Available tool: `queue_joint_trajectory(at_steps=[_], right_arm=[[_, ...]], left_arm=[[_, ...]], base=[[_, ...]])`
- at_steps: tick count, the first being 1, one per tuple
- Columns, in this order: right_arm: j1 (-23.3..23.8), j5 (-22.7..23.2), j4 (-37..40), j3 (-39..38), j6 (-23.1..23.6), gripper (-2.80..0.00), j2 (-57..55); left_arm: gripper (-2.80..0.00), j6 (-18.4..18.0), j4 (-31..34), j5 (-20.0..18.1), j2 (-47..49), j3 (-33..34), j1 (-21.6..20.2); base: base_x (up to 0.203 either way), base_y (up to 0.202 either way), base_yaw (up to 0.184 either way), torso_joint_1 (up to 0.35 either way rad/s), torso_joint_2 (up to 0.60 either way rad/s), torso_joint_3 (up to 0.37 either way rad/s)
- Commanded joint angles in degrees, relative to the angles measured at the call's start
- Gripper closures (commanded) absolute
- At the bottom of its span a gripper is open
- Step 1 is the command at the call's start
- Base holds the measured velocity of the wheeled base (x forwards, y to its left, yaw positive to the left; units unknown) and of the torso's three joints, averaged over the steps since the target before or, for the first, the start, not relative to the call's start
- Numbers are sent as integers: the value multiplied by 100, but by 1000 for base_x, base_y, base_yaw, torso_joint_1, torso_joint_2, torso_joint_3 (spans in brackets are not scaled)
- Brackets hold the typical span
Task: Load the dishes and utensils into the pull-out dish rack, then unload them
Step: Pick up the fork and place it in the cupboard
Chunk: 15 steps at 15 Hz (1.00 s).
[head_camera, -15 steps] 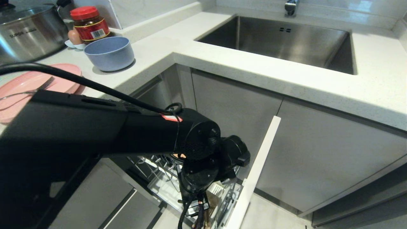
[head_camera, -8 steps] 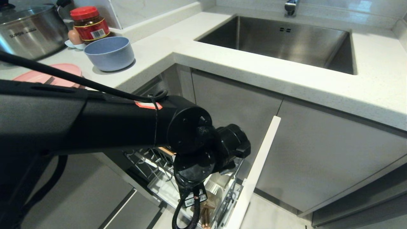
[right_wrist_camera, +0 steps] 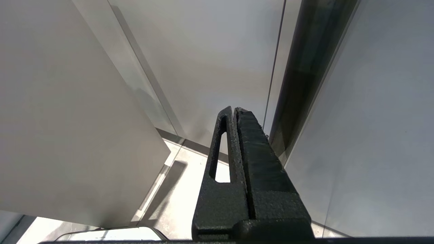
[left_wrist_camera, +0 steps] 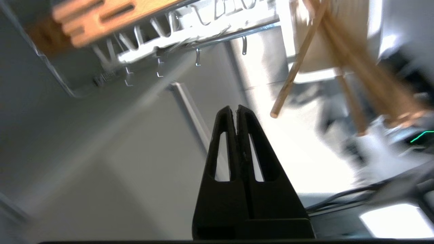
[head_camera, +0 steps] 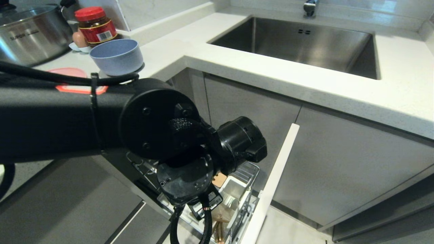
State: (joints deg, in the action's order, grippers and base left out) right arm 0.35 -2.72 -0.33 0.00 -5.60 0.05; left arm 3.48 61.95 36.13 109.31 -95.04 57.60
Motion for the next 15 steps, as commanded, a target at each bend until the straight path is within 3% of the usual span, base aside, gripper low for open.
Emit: queue_joint_trajectory(at_steps=[1, 3, 6, 12, 15], right_arm=[[0, -1, -2, 0, -3, 0, 13], [0, -1, -2, 0, -3, 0, 13], [0, -1, -2, 0, -3, 0, 16], [0, -1, -2, 0, -3, 0, 13], [0, -1, -2, 0, -3, 0, 13]], left_arm=[[0, 1262, -9, 24, -645, 55, 57], [0, 1917, -245, 29, -1051, 50, 53], [0, 2121, -967, 386, -1694, -208, 4], [0, 2096, -2260, 599, -2888, -287, -665], [0, 1574, -2732, 514, -3479, -252, -1804]], base=[[0, 0, 0, 0, 0, 0], [0, 0, 0, 0, 0, 0], [0, 0, 0, 0, 0, 0], [0, 0, 0, 0, 0, 0], [0, 0, 0, 0, 0, 0]])
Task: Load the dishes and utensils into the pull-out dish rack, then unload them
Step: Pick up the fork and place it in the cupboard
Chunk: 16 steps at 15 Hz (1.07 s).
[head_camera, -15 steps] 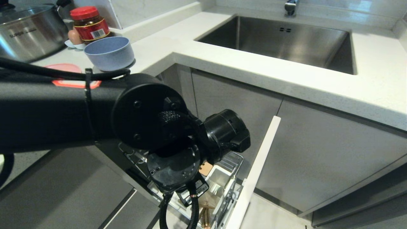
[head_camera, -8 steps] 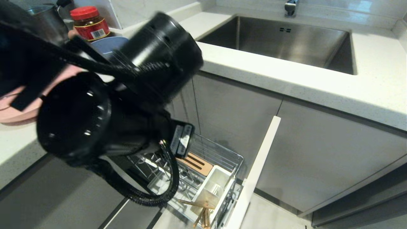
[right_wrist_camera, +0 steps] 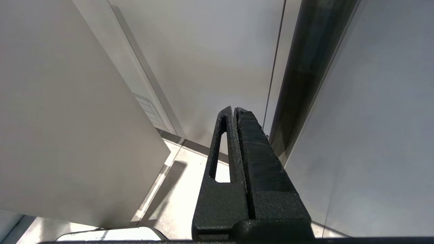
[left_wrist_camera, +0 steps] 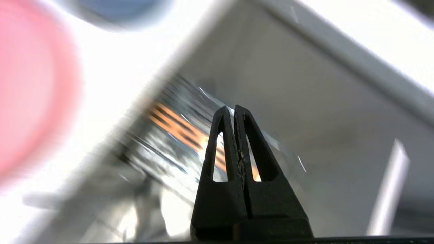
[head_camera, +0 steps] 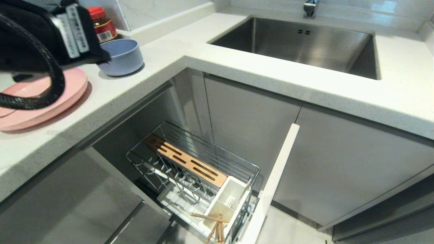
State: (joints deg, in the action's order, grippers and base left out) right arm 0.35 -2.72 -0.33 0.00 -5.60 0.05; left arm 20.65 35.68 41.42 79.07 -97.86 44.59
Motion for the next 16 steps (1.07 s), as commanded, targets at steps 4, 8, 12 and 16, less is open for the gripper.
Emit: queue_joint_trajectory(at_steps=[4, 8, 12, 16], right_arm=[[0, -1, -2, 0, -3, 0, 13], [0, -1, -2, 0, -3, 0, 13], [0, -1, -2, 0, -3, 0, 13], [0, -1, -2, 0, -3, 0, 17]], left_arm=[[0, -1012, -415, -911, -1345, 448, -2695], [0, -2233, -484, -2033, -1995, 1276, -4219], [0, -2902, -485, -3100, -1956, 1501, -5955], [0, -3482, -519, -4795, -1869, 1574, -7677]], base=[[0, 0, 0, 0, 0, 0], [0, 0, 0, 0, 0, 0], [0, 0, 0, 0, 0, 0], [0, 0, 0, 0, 0, 0]])
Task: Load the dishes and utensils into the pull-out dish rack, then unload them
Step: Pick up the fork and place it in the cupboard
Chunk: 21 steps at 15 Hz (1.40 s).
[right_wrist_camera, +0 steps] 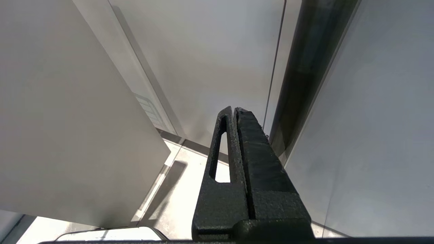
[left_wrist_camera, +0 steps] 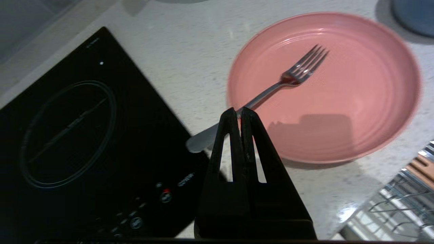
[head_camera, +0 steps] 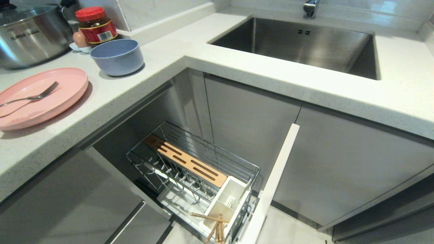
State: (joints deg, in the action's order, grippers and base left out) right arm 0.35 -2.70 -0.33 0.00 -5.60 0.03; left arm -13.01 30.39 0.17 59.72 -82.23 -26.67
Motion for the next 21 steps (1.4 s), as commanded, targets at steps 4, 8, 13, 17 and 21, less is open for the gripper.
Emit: queue_joint_trajectory(at_steps=[4, 8, 13, 17, 21], right_arm=[[0, -3, -2, 0, -3, 0, 15], [0, -3, -2, 0, -3, 0, 15], [0, -3, -2, 0, -3, 0, 16], [0, -3, -2, 0, -3, 0, 15], [0, -3, -2, 0, -3, 0, 15]], left_arm=[[0, -265, 43, -1102, 533, -226, -766], [0, -395, 792, -2502, 1145, -924, -1576], [0, -1347, 1568, -3566, 1631, -1257, -1922], [-280, -1722, 1733, -3972, 1885, -1348, -1938], [-280, -1762, 1498, -4007, 2092, -1300, -1908]], base=[[0, 0, 0, 0, 0, 0], [0, 0, 0, 0, 0, 0], [0, 0, 0, 0, 0, 0], [0, 0, 0, 0, 0, 0], [0, 0, 0, 0, 0, 0]])
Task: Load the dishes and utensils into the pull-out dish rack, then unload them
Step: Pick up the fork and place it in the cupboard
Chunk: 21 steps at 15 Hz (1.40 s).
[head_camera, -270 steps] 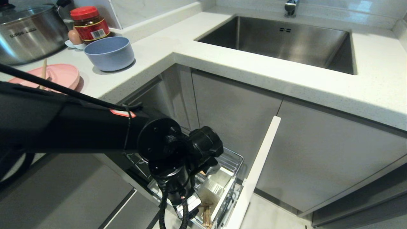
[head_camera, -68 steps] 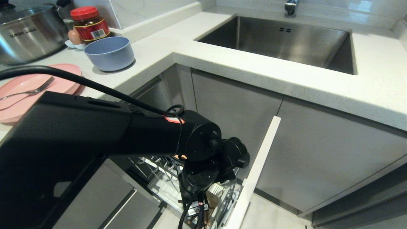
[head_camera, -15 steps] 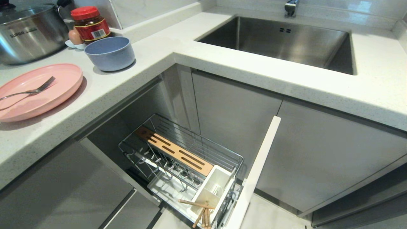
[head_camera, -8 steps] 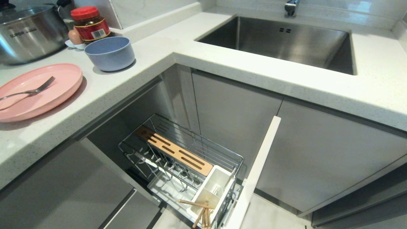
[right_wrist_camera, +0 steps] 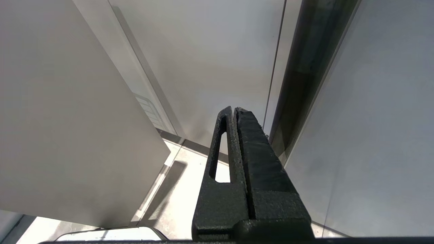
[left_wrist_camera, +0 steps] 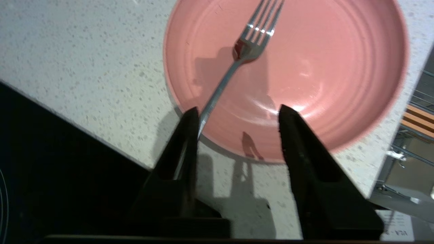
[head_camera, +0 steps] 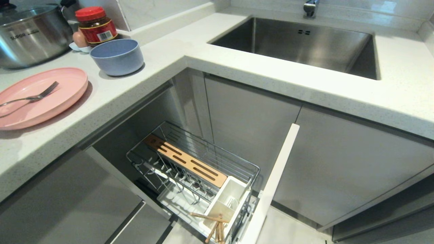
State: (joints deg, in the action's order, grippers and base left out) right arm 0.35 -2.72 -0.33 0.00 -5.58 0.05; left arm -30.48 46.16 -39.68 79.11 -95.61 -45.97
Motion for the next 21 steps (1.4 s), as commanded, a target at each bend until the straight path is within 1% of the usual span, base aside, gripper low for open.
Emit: queue_joint_trajectory(at_steps=[1, 3, 5, 8, 13, 21], right_arm=[[0, -1, -2, 0, -4, 0, 16], [0, -1, -2, 0, -4, 0, 15], [0, -1, -2, 0, -4, 0, 13], [0, -1, -2, 0, -4, 0, 17], [0, -1, -2, 0, -4, 0, 13], [0, -1, -2, 0, -4, 0, 13]], left_arm=[[-280, -11, -177, -46, 180, 81, 38], [-280, -19, -392, -271, 312, 195, 125], [-280, -20, -727, -290, 382, 398, 278], [-280, -56, -1472, -295, 432, 897, 524], [-280, -72, -1513, -303, 430, 1062, 791], [-280, -81, -1513, -267, 431, 1106, 809]], base=[[0, 0, 0, 0, 0, 0], [0, 0, 0, 0, 0, 0], [0, 0, 0, 0, 0, 0], [0, 0, 0, 0, 0, 0], [0, 0, 0, 0, 0, 0], [0, 0, 0, 0, 0, 0]])
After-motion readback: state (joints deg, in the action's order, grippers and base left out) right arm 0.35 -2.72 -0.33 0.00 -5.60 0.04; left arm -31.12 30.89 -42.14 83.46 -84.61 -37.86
